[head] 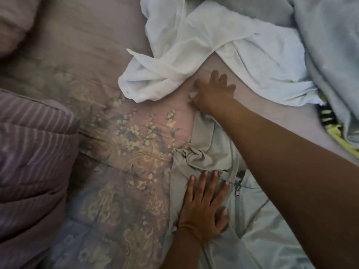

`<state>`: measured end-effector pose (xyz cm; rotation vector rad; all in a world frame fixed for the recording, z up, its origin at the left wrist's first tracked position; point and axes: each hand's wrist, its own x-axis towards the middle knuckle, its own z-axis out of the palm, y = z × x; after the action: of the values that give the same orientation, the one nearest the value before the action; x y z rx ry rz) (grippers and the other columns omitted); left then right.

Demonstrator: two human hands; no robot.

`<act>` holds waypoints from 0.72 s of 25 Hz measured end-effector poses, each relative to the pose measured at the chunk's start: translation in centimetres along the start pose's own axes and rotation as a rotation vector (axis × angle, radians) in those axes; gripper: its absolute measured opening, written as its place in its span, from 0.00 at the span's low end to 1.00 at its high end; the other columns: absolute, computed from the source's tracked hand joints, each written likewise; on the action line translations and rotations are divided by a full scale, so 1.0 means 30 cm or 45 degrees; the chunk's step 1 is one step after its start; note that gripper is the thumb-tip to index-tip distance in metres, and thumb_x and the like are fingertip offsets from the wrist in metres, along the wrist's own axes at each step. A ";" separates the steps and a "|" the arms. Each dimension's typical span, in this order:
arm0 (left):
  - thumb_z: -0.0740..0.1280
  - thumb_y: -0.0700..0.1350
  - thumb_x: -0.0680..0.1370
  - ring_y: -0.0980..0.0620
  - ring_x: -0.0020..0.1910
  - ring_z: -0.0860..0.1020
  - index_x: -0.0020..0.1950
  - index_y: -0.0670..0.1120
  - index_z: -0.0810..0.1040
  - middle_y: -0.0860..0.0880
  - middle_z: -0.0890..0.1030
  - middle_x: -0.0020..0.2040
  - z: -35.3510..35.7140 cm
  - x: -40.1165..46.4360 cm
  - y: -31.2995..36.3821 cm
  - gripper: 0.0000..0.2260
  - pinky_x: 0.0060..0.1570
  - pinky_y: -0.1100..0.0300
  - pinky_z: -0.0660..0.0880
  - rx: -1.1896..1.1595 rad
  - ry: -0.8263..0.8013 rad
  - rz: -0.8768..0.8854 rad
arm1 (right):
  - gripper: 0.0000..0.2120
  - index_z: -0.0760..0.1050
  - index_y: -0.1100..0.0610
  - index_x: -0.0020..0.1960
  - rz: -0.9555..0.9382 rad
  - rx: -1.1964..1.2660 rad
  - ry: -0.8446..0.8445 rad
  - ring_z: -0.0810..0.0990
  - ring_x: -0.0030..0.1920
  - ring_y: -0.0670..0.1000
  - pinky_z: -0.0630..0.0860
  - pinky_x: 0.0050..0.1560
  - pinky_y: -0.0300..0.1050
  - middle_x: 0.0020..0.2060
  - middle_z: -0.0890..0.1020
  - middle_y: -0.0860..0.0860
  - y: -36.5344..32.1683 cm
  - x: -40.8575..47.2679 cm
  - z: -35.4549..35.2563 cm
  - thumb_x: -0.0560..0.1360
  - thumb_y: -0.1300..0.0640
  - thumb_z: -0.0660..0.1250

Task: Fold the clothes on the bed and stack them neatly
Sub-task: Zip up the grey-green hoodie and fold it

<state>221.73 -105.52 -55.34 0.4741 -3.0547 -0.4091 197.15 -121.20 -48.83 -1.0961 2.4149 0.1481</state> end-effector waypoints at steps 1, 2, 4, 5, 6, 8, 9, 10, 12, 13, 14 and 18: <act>0.62 0.55 0.73 0.39 0.76 0.62 0.74 0.48 0.74 0.41 0.72 0.74 -0.004 -0.001 0.002 0.29 0.79 0.43 0.45 -0.012 -0.007 -0.004 | 0.25 0.65 0.52 0.76 -0.044 -0.040 0.023 0.61 0.73 0.63 0.63 0.70 0.61 0.74 0.62 0.60 0.012 0.003 -0.011 0.82 0.45 0.62; 0.62 0.55 0.73 0.40 0.76 0.63 0.74 0.48 0.74 0.41 0.72 0.74 -0.006 0.003 0.000 0.30 0.79 0.43 0.46 -0.014 -0.002 -0.009 | 0.22 0.69 0.54 0.74 -0.082 -0.026 0.059 0.62 0.73 0.63 0.64 0.70 0.59 0.73 0.63 0.61 0.042 0.006 -0.033 0.83 0.49 0.63; 0.61 0.55 0.73 0.39 0.75 0.66 0.74 0.47 0.73 0.40 0.72 0.74 0.007 0.011 -0.004 0.29 0.78 0.42 0.47 0.037 0.064 -0.010 | 0.18 0.77 0.59 0.67 -0.122 0.233 0.148 0.71 0.66 0.61 0.69 0.65 0.52 0.69 0.71 0.63 0.137 0.008 -0.087 0.80 0.53 0.69; 0.61 0.54 0.73 0.39 0.74 0.67 0.74 0.47 0.73 0.40 0.72 0.74 0.011 0.012 0.001 0.29 0.78 0.42 0.48 0.050 0.090 -0.008 | 0.16 0.80 0.61 0.62 -0.119 0.450 0.187 0.76 0.59 0.58 0.73 0.58 0.46 0.62 0.77 0.63 0.199 0.006 -0.117 0.77 0.55 0.73; 0.61 0.54 0.74 0.39 0.74 0.67 0.74 0.47 0.73 0.40 0.72 0.74 0.009 0.014 0.004 0.29 0.78 0.42 0.49 0.044 0.093 -0.009 | 0.14 0.82 0.62 0.57 -0.087 0.675 0.206 0.78 0.50 0.53 0.75 0.49 0.41 0.53 0.81 0.62 0.262 0.006 -0.152 0.76 0.56 0.75; 0.60 0.53 0.74 0.39 0.75 0.66 0.75 0.47 0.72 0.40 0.71 0.75 0.002 0.016 0.006 0.29 0.77 0.42 0.51 0.006 0.090 -0.027 | 0.06 0.80 0.57 0.50 0.044 1.003 0.083 0.78 0.39 0.49 0.78 0.38 0.37 0.42 0.80 0.56 0.375 -0.004 -0.223 0.77 0.57 0.74; 0.60 0.53 0.74 0.39 0.75 0.66 0.75 0.47 0.71 0.40 0.71 0.75 0.004 0.018 0.005 0.29 0.77 0.42 0.51 0.006 0.104 -0.032 | 0.04 0.77 0.54 0.49 0.074 1.060 -0.017 0.79 0.35 0.48 0.82 0.39 0.40 0.40 0.79 0.55 0.421 -0.009 -0.245 0.78 0.57 0.73; 0.60 0.53 0.74 0.39 0.75 0.66 0.75 0.47 0.71 0.40 0.71 0.75 0.011 0.018 0.003 0.29 0.77 0.42 0.52 0.024 0.128 -0.026 | 0.05 0.75 0.54 0.48 0.087 1.056 -0.089 0.80 0.32 0.48 0.85 0.44 0.47 0.39 0.79 0.56 0.458 -0.011 -0.256 0.79 0.59 0.71; 0.60 0.52 0.75 0.39 0.75 0.66 0.75 0.46 0.71 0.40 0.71 0.75 0.021 0.016 0.003 0.28 0.76 0.41 0.52 0.067 0.167 -0.003 | 0.02 0.76 0.58 0.51 0.071 1.047 -0.073 0.80 0.28 0.47 0.84 0.52 0.56 0.37 0.78 0.57 0.510 -0.015 -0.260 0.80 0.63 0.68; 0.60 0.52 0.75 0.38 0.75 0.66 0.75 0.46 0.71 0.39 0.71 0.75 0.017 0.016 0.003 0.28 0.77 0.41 0.52 0.077 0.172 0.003 | 0.03 0.77 0.62 0.54 0.048 1.081 -0.033 0.80 0.29 0.47 0.83 0.55 0.57 0.37 0.78 0.57 0.520 -0.019 -0.255 0.81 0.63 0.67; 0.60 0.52 0.75 0.38 0.75 0.66 0.75 0.46 0.71 0.39 0.71 0.74 0.015 0.019 0.001 0.28 0.77 0.42 0.52 0.077 0.180 0.003 | 0.08 0.77 0.67 0.55 0.053 1.127 -0.002 0.81 0.30 0.48 0.83 0.55 0.57 0.37 0.78 0.57 0.521 -0.027 -0.249 0.81 0.61 0.67; 0.60 0.52 0.75 0.38 0.75 0.65 0.76 0.46 0.70 0.39 0.70 0.75 0.027 0.014 -0.004 0.28 0.77 0.42 0.51 0.079 0.195 0.002 | 0.19 0.74 0.61 0.36 0.178 1.177 0.210 0.80 0.30 0.52 0.85 0.42 0.53 0.32 0.76 0.58 0.469 -0.079 -0.257 0.77 0.49 0.74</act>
<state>221.33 -105.55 -56.14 0.4813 -2.9264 -0.2655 185.22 -112.33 -42.30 -0.5105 2.2492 -0.9472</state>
